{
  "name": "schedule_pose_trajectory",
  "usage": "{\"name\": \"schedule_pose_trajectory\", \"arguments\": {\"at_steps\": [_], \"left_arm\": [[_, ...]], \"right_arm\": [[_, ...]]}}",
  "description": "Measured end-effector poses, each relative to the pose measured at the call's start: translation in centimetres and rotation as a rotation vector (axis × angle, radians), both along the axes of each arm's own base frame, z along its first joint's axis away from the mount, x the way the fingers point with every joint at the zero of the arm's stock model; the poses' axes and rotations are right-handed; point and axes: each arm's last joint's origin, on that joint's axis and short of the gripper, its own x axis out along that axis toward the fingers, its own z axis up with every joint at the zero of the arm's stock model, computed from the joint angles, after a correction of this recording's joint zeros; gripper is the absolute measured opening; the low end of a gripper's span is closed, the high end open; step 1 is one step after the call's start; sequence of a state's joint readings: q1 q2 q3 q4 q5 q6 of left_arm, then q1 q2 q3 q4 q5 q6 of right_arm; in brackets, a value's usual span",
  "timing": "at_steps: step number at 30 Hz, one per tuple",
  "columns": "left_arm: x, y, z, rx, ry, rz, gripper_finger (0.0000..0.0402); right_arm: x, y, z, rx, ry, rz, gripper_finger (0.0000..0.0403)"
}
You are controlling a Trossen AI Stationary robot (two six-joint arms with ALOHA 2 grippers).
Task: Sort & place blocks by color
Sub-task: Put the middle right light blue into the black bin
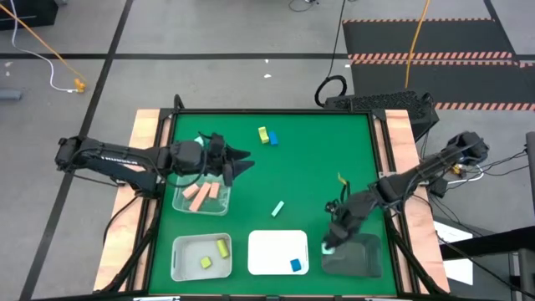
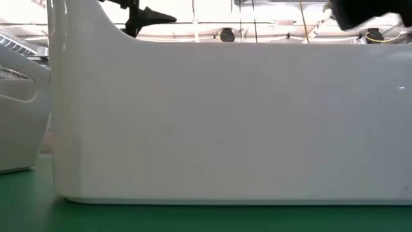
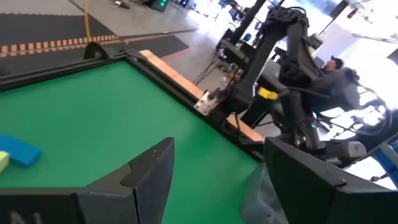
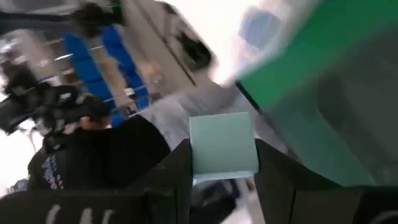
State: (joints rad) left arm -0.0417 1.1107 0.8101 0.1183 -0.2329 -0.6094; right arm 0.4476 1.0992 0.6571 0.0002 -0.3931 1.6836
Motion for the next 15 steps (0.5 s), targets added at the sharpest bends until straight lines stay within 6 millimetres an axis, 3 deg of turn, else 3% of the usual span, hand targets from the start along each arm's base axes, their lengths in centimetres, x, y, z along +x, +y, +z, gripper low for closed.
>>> {"name": "schedule_pose_trajectory", "arguments": {"at_steps": [8, 15], "left_arm": [[-0.1, 0.9, -0.5, 0.002, 0.05, 0.036, 0.0248], [-0.2, 1.5, -0.7, 0.006, 0.08, 0.06, 0.0247]], "right_arm": [[-2.3, 0.9, -1.8, 0.002, 0.371, 0.042, 0.0116], [-3.3, 0.5, -2.8, -0.116, 0.468, 0.017, 0.0117]]}}
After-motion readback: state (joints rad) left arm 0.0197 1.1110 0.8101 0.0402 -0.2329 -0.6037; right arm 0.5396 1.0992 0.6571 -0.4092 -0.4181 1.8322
